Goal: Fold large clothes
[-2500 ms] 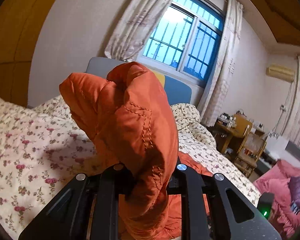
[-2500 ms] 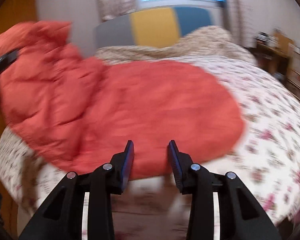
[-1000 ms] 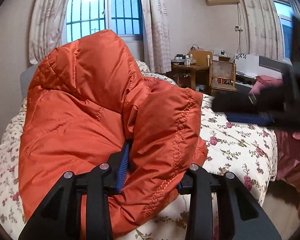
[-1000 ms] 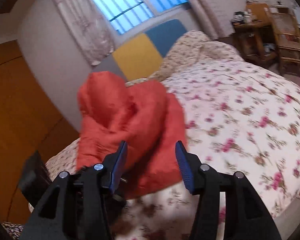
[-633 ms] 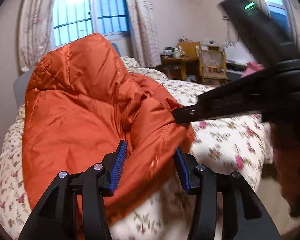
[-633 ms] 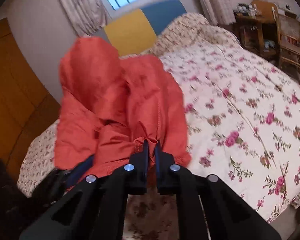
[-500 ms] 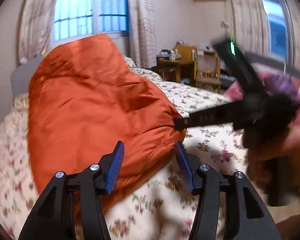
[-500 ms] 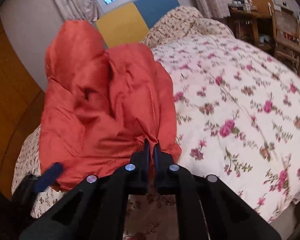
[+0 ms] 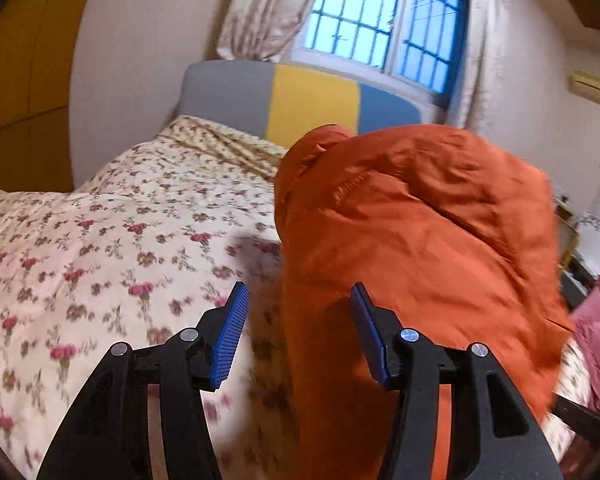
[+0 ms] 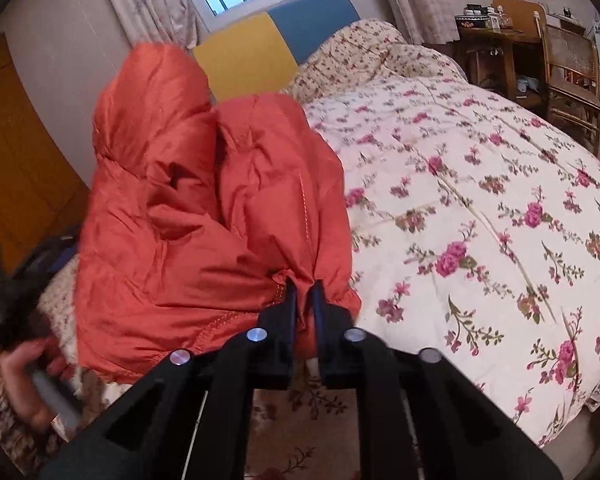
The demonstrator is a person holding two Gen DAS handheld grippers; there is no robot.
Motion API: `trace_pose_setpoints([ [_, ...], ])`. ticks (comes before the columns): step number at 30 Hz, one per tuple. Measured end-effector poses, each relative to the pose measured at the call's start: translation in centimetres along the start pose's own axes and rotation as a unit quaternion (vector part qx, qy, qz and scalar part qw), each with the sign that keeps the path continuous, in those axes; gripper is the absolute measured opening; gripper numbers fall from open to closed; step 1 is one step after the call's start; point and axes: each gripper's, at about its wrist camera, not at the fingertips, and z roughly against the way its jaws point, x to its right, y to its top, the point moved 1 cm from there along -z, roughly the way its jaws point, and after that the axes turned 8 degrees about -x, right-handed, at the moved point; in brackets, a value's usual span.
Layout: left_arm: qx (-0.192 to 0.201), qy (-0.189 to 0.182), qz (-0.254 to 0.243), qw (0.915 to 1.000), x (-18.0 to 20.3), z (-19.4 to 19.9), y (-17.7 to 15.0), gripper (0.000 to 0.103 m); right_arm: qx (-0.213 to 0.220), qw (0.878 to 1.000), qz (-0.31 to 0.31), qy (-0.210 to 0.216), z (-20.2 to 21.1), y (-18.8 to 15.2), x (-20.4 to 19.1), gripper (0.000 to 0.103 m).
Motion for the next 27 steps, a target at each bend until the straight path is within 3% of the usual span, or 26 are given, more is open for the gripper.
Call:
trace_pose_setpoints([
  [5, 0.012, -0.025, 0.021, 0.9994, 0.8, -2.0, 1.7, 0.053, 0.062, 0.998, 0.032, 0.001, 3.7, 1.9, -1.8, 0.019],
  [9, -0.001, -0.04, -0.023, 0.9989, 3.9, -2.6, 2.2, 0.053, 0.098, 0.992, 0.079, 0.029, 5.3, 5.1, -5.2, 0.019],
  [13, -0.034, -0.052, -0.037, 0.9974, 6.0, -3.3, 2.9, 0.053, 0.101, 0.986, 0.123, 0.046, 4.1, 8.7, -8.7, 0.019],
  [16, -0.057, -0.048, -0.051, 0.9959, 7.3, -4.0, 3.4, 0.053, 0.102, 0.985, 0.138, 0.034, 2.4, 10.9, -10.0, 0.019],
  [27, -0.076, -0.008, -0.075, 0.9943, 9.9, -5.3, 2.7, 0.053, 0.085, 0.987, 0.137, 0.005, -2.5, 14.7, -9.0, 0.019],
])
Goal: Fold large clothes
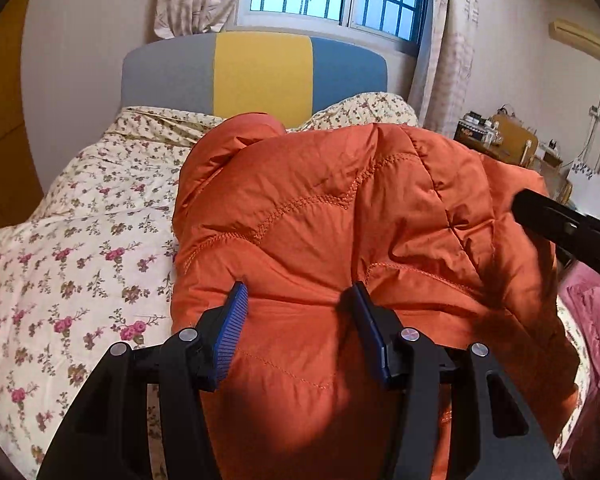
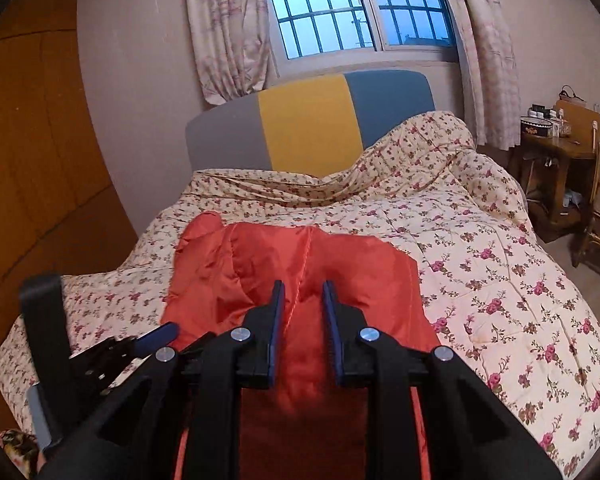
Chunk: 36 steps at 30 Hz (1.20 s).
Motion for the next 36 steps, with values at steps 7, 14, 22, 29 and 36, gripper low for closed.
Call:
trace_pose_setpoints([
  [7, -0.005, 0.02, -0.012, 0.9997, 1.0, -0.7, 0.0, 0.053, -0.017, 1.0, 0.01, -0.007, -3.2, 0.2, 1.3, 0.018],
  [14, -0.016, 0.017, -0.039, 0.999, 3.3, -1.6, 0.4, 0.067, -0.028, 0.999, -0.002, -0.032, -5.9, -0.9, 4.2, 0.017],
  [22, -0.027, 0.015, -0.079, 0.9964, 6.3, -3.2, 0.8, 0.087, -0.048, 0.998, -0.029, -0.026, -8.5, -1.9, 7.9, 0.018],
  [29, -0.031, 0.031, -0.1, 0.994, 7.9, -5.1, 0.9, 0.094, -0.076, 0.993, -0.091, 0.002, -11.2, -2.8, 11.5, 0.017],
  [36, -0.007, 0.028, -0.107, 0.9938, 8.3, -6.9, 0.1, 0.099, -0.09, 0.99, -0.11, -0.01, -13.2, -3.7, 12.3, 0.015],
])
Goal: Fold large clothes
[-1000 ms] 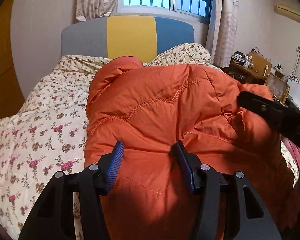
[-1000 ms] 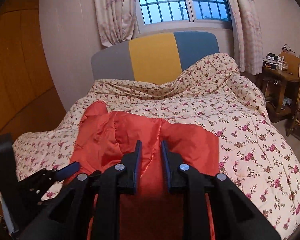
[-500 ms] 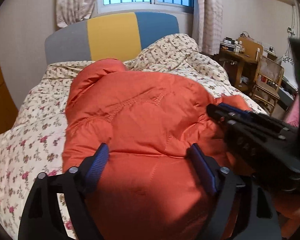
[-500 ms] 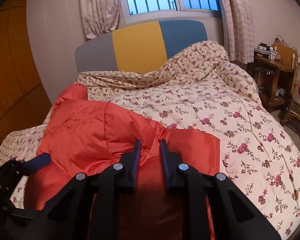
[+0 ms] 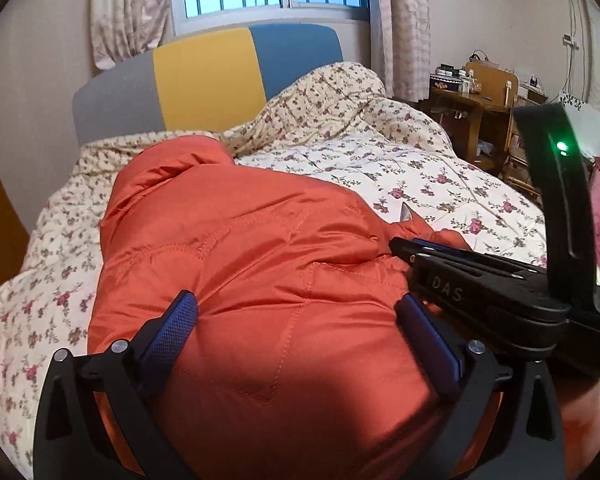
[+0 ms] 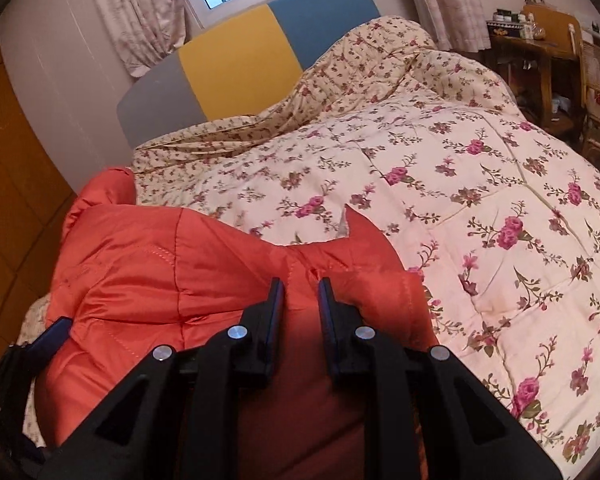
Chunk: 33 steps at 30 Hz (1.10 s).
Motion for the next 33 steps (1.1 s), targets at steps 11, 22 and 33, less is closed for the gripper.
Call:
trace_pose_setpoints([
  [11, 0.071, -0.014, 0.097, 0.9926, -4.9, 5.9, -1.5, 0.1, 0.023, 0.999, 0.017, -0.036, 0.8, -0.9, -1.1, 0.016],
  [22, -0.044, 0.057, 0.161, 0.9844, -7.6, -1.3, 2.1, 0.1, 0.025, 0.996, 0.042, -0.077, 0.7, -0.9, -2.3, 0.018],
  [33, -0.039, 0.047, 0.18, 0.9817, -8.2, -4.3, 0.8, 0.1, 0.002, 0.994, 0.056, -0.097, -1.3, -0.4, -2.8, 0.018],
])
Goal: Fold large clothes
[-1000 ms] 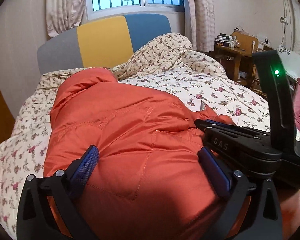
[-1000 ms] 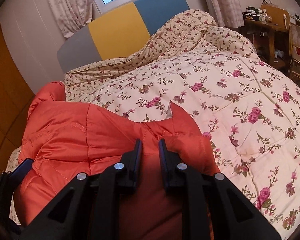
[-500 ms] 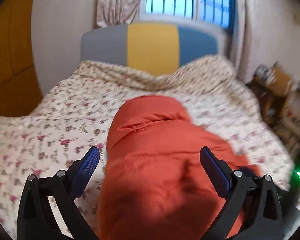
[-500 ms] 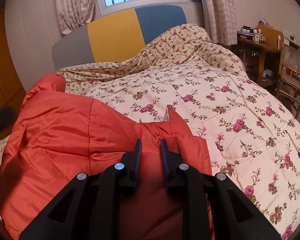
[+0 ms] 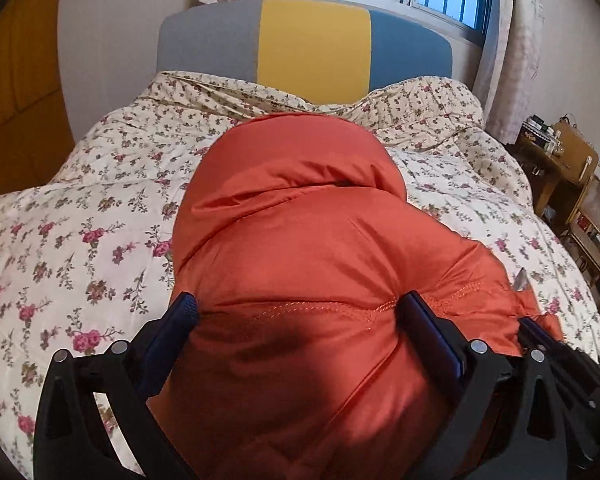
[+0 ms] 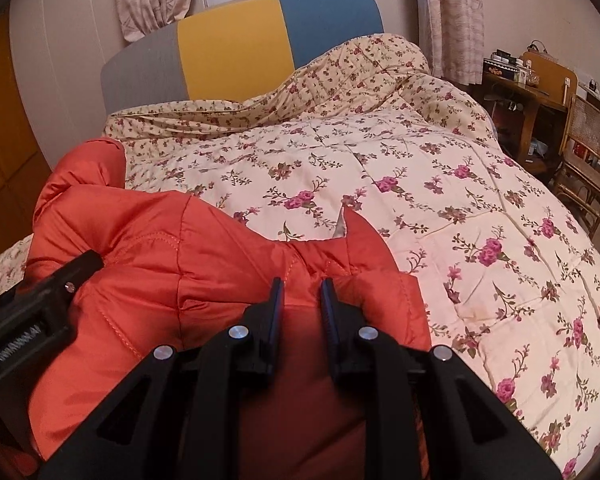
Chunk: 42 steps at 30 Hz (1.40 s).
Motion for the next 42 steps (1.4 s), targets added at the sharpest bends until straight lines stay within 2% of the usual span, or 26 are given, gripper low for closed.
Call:
trace_pose_setpoints([
  [6, -0.01, 0.006, -0.002, 0.9999, 0.1, -0.8, 0.2, 0.1, -0.003, 1.0, -0.002, 0.003, -0.3, 0.0, 0.2, 0.018],
  [11, -0.01, -0.006, 0.003, 0.9999, -0.7, 0.9, -0.6, 0.1, 0.0, 1.0, 0.001, 0.016, 0.7, -0.2, 0.3, 0.019],
  [13, -0.019, -0.017, 0.008, 0.9996, -1.3, 1.8, -1.0, 0.1, -0.013, 0.999, 0.001, 0.031, 1.8, 0.4, 0.5, 0.024],
  [15, -0.035, -0.031, 0.019, 0.9987, -2.1, 3.0, -0.9, 0.1, 0.002, 0.998, -0.005, 0.064, 3.5, 1.3, 0.6, 0.032],
  [17, -0.017, -0.029, 0.026, 0.9991, -2.4, 4.2, 0.0, 0.1, 0.022, 0.997, -0.001, 0.073, 4.8, 2.7, 0.3, 0.032],
  [19, 0.013, -0.011, 0.022, 0.9996, -2.0, 4.8, 1.5, 0.1, 0.025, 0.997, 0.0, 0.078, 4.8, 4.0, -0.1, 0.033],
  [21, 0.021, 0.021, 0.004, 0.9996, -0.9, 4.2, 3.4, 0.1, 0.006, 0.997, 0.006, 0.071, 3.5, 4.7, -0.6, 0.033],
  [23, -0.001, 0.046, -0.023, 0.9987, 0.1, 2.3, 4.3, 0.1, -0.013, 0.998, 0.02, 0.05, 1.7, 4.6, -1.0, 0.033],
  [25, -0.042, 0.035, -0.058, 0.9968, 1.2, -0.3, 4.2, 0.1, -0.028, 0.998, 0.013, 0.051, -0.3, 4.0, -0.7, 0.033],
  [26, -0.048, 0.036, -0.066, 0.996, 1.4, -0.9, 4.0, 0.1, -0.024, 0.998, 0.001, 0.056, -0.7, 3.8, -0.2, 0.033],
  [29, -0.035, 0.035, -0.065, 0.9966, 1.5, -1.6, 3.7, 0.1, -0.016, 0.999, -0.001, 0.046, -1.8, 3.6, -0.1, 0.032],
  [34, -0.035, 0.052, -0.066, 0.9959, 2.0, -3.1, 3.5, 0.1, -0.008, 0.999, -0.001, 0.037, -3.1, 3.6, -0.1, 0.031],
  [38, -0.03, 0.061, -0.072, 0.995, 2.1, -3.2, 3.3, 0.1, 0.0, 0.999, 0.002, 0.034, -2.7, 3.1, -0.1, 0.032],
  [39, -0.027, 0.061, -0.074, 0.995, 2.0, -3.0, 3.1, 0.1, 0.006, 0.999, 0.002, 0.031, -2.3, 3.0, -0.1, 0.033],
  [41, -0.022, 0.058, -0.084, 0.9946, 1.9, -2.1, 2.5, 0.1, 0.027, 0.999, 0.004, 0.022, -0.6, 2.2, -0.1, 0.043],
  [42, -0.023, 0.057, -0.09, 0.9941, 2.0, -1.6, 2.1, 0.1, 0.037, 0.999, 0.005, 0.029, 0.4, 1.7, 0.0, 0.051],
])
